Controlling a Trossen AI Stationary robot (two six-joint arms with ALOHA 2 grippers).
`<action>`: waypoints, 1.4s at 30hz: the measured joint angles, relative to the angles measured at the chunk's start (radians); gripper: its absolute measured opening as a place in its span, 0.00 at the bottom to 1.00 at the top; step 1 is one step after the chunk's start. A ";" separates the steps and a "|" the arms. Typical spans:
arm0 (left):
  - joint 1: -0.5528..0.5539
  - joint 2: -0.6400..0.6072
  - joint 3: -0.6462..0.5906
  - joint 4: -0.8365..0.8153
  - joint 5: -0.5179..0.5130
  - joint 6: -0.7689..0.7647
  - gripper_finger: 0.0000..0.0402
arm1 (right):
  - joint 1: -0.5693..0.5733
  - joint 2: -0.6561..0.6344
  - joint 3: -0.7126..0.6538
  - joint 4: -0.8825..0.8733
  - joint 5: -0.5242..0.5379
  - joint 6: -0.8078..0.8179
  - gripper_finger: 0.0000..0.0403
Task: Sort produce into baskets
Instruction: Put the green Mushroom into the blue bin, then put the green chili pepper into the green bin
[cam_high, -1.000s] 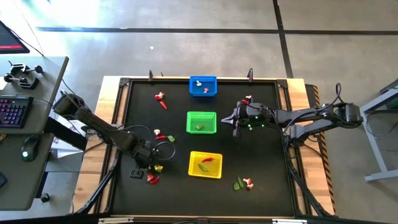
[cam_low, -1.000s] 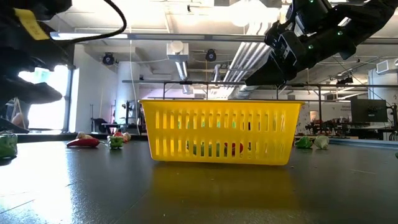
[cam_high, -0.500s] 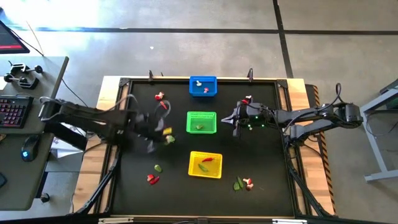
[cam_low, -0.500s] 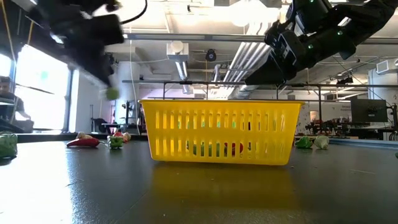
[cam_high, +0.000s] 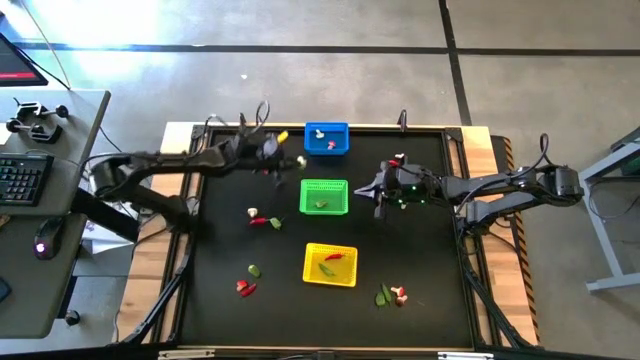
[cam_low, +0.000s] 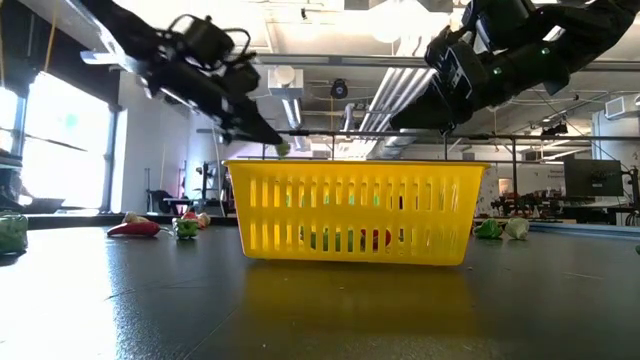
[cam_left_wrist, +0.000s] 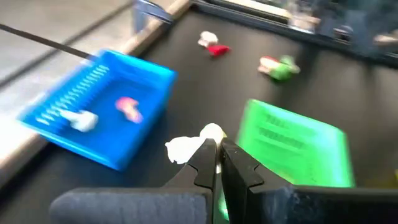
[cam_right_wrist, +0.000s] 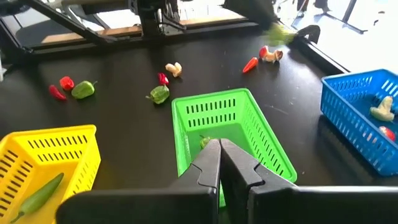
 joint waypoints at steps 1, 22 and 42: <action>0.020 0.032 0.023 0.013 -0.001 0.021 0.00 | 0.000 0.000 0.000 0.008 0.000 0.000 0.00; 0.155 0.526 0.519 -0.145 0.053 0.210 0.00 | 0.000 0.000 0.000 0.002 0.091 0.077 0.00; 0.155 0.548 0.540 -0.167 0.039 0.278 0.29 | 0.000 0.000 0.000 0.001 0.137 0.140 0.00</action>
